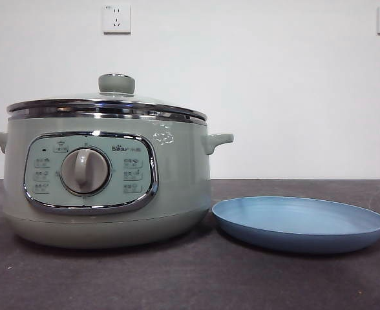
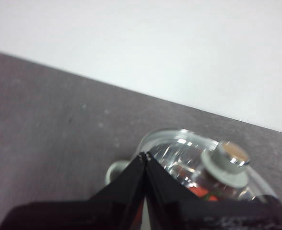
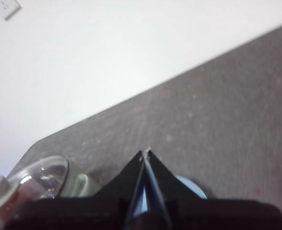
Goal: Take the pumpkin out from the steamer,put the pumpkin in the blue plate,close the lid
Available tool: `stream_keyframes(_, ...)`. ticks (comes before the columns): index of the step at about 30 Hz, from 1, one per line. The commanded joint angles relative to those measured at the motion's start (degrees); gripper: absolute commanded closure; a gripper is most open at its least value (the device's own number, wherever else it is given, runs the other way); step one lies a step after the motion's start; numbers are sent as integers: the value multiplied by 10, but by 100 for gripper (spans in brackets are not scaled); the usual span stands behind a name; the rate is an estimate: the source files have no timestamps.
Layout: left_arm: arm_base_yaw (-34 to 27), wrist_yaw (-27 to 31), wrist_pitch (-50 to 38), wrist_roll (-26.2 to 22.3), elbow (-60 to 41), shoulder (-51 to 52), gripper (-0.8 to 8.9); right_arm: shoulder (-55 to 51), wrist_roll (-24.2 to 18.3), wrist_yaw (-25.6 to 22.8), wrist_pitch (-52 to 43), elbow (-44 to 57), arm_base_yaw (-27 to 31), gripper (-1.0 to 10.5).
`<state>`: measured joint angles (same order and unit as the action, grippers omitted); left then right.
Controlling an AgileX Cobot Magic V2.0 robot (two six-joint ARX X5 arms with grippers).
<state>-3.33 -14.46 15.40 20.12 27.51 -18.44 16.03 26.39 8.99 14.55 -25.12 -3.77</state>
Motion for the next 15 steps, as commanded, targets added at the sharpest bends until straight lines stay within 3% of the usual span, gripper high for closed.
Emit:
stream_keyframes(1, 0, -32, -3, -57, 46, -42, 821, 39, -25, 1, -2, -46, 0, 954)
stream_keyframes(10, 0, -148, 67, -133, 197, -180, 821, 181, -150, 4, 106, -223, 0, 947)
stream_keyframes(15, 1, -174, 132, -174, 261, -241, 821, 255, -209, 63, 182, -313, 0, 946)
